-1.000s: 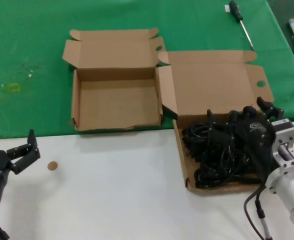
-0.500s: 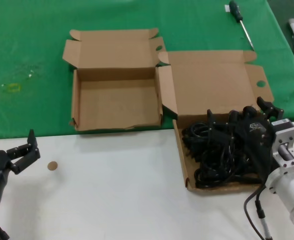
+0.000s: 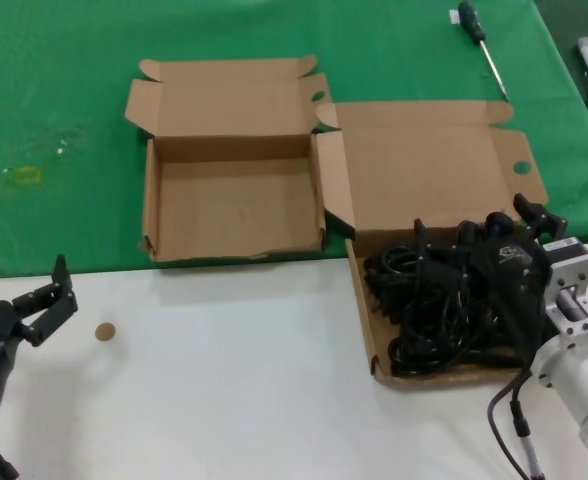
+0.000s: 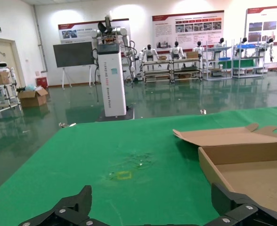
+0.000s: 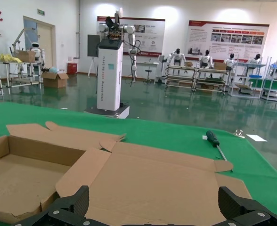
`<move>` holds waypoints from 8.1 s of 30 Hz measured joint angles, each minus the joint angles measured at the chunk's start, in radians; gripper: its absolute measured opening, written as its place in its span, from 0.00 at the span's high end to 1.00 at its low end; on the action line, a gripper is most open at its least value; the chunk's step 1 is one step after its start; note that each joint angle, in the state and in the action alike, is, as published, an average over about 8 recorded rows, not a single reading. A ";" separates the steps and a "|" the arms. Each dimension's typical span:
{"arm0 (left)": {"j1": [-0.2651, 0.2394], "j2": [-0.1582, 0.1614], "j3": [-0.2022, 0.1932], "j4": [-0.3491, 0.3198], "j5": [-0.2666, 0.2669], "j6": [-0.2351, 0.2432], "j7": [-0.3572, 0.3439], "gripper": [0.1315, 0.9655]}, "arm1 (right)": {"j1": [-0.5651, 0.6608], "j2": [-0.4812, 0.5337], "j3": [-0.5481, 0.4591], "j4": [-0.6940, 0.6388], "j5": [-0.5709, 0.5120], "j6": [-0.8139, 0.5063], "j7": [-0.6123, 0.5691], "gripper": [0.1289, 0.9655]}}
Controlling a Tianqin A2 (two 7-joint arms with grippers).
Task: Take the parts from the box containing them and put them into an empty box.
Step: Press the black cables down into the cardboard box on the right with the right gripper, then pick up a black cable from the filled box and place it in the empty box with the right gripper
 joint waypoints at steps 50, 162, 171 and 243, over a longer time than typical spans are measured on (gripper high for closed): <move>0.000 0.000 0.000 0.000 0.000 0.000 0.000 0.96 | 0.163 0.529 -0.265 -0.009 0.057 -0.254 -0.041 0.00; 0.000 0.000 0.000 0.000 0.000 0.000 0.000 0.98 | 0.918 0.453 -0.453 -0.430 -0.347 -1.223 -0.362 0.83; 0.000 0.000 0.000 0.000 0.000 0.000 0.000 0.98 | 0.961 0.360 -0.477 -0.421 -0.372 -1.186 -0.280 0.83; 0.000 0.000 0.000 0.000 0.001 0.000 -0.001 0.98 | 1.133 -0.199 -0.532 -1.069 -0.469 -0.630 -0.580 0.72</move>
